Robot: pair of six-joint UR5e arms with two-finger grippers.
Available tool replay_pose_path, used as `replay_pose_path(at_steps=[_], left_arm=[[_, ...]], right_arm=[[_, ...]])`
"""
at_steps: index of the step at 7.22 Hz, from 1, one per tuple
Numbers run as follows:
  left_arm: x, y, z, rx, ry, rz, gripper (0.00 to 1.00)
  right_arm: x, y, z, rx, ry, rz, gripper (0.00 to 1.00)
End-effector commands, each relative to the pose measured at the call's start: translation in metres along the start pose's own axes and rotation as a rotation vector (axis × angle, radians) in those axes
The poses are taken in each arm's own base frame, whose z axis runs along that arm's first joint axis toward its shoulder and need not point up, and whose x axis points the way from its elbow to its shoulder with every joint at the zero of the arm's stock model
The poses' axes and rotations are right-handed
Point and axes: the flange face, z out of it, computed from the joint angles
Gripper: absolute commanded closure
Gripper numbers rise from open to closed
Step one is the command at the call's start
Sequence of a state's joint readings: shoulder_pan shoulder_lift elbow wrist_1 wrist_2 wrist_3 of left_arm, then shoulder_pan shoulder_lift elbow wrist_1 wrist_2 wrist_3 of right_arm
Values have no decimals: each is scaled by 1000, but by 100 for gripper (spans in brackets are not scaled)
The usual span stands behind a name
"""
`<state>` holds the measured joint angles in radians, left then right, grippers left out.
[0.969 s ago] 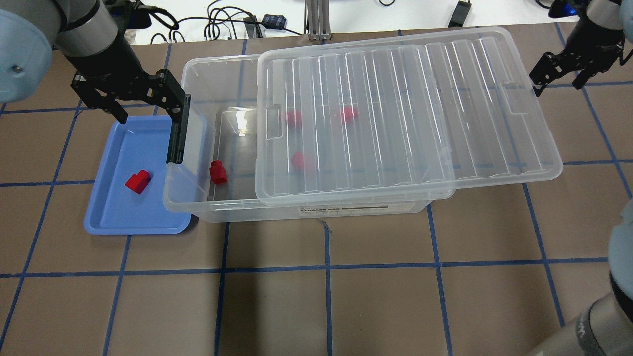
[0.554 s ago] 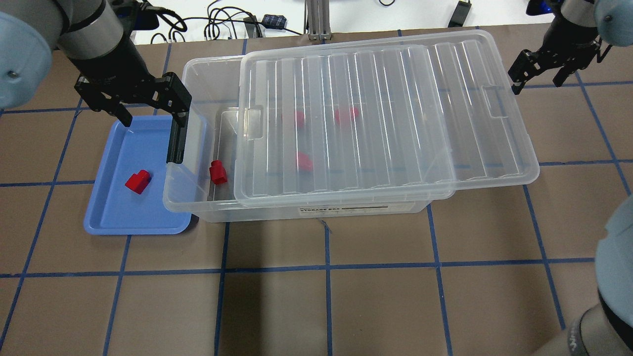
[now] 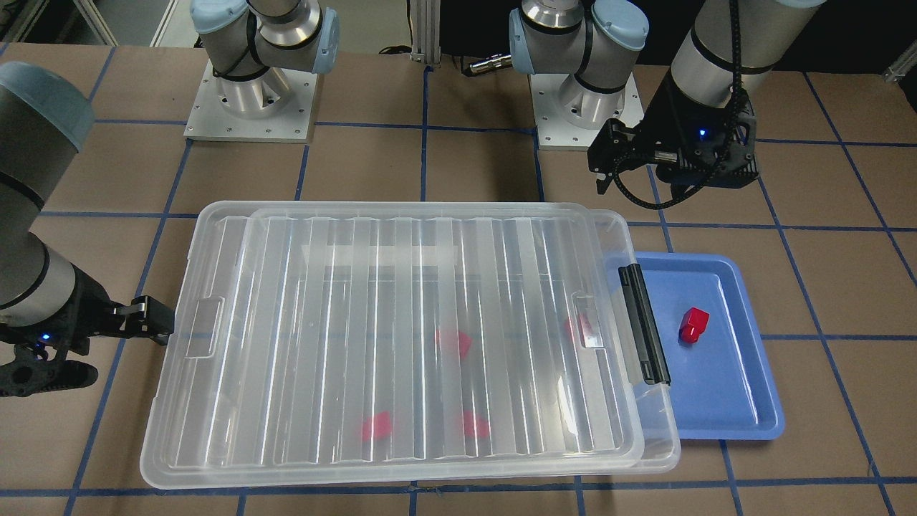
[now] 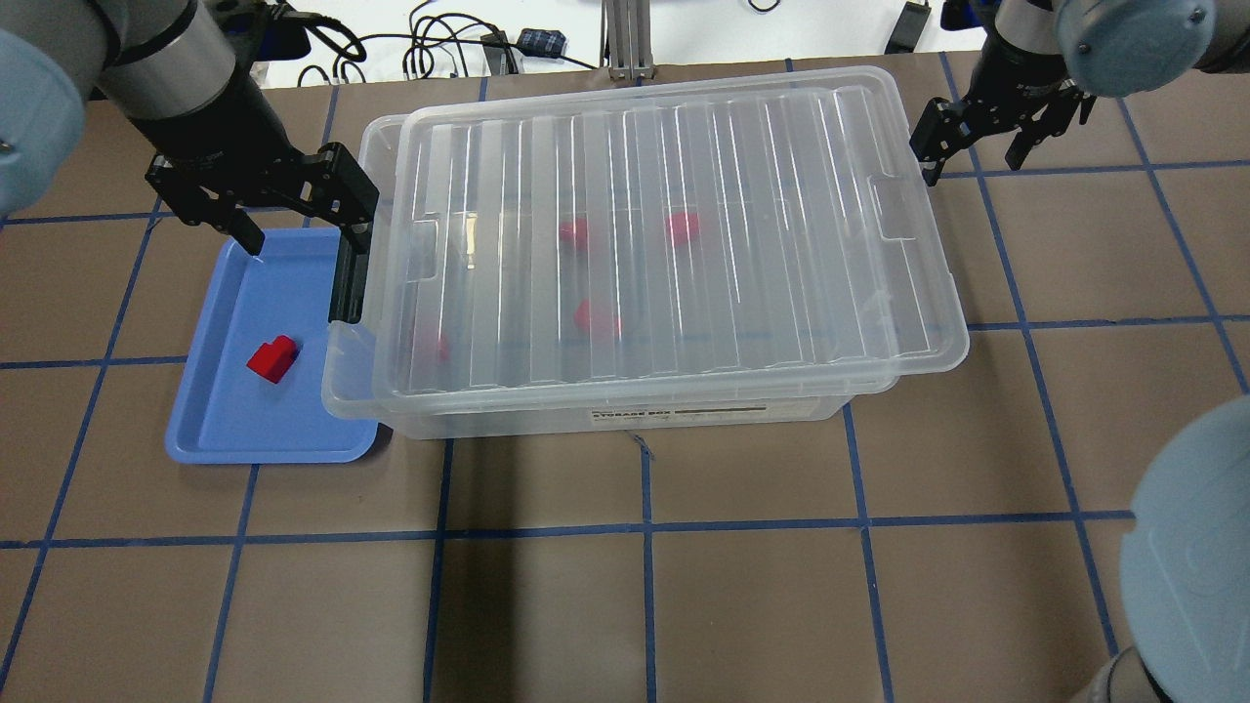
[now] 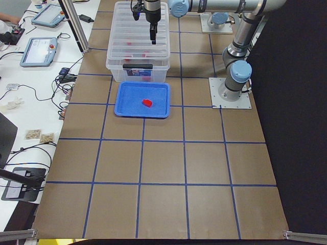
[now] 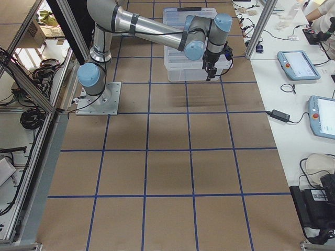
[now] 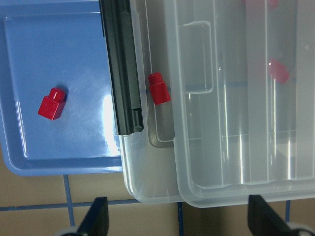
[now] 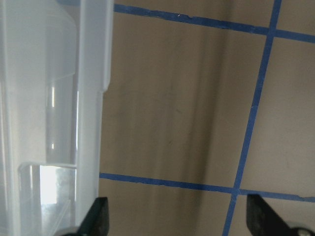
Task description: Place red block in blue tray from box
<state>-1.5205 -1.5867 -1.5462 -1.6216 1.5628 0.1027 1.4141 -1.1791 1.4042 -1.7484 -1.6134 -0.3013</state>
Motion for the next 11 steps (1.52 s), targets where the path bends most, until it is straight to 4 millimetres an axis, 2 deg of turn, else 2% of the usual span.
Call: replay_pose_path(at_steps=[1, 3, 4, 5, 6, 7, 8, 9, 10, 11], left_arm=[[0, 1, 0, -4, -3, 0, 0], [-2, 0, 2, -9, -5, -5, 0], [-3, 1, 2, -15, -3, -6, 0], [-3, 1, 2, -15, -5, -6, 0], [-2, 1, 2, -15, -5, -5, 0], [-2, 1, 2, -15, -3, -5, 0], [-2, 1, 2, -15, -5, -5, 0], [-2, 1, 2, -15, -3, -5, 0], [-2, 1, 2, -15, -3, -5, 0], [-2, 1, 2, -15, -5, -3, 0]], right_arm=[[-18, -2, -2, 4, 3, 2, 0], [-16, -5, -12, 20, 17, -5, 0], [-13, -3, -40, 63, 34, -2, 0], [-16, 11, -85, 105, 46, -2, 0], [-25, 32, -115, 108, 38, 5, 0], [-48, 56, -149, 144, 45, -13, 0], [-81, 77, -169, 147, 37, 32, 0], [-112, 93, -179, 154, 31, 57, 0], [-136, 104, -173, 121, 23, 54, 0], [-155, 125, -166, 111, 14, 105, 0]])
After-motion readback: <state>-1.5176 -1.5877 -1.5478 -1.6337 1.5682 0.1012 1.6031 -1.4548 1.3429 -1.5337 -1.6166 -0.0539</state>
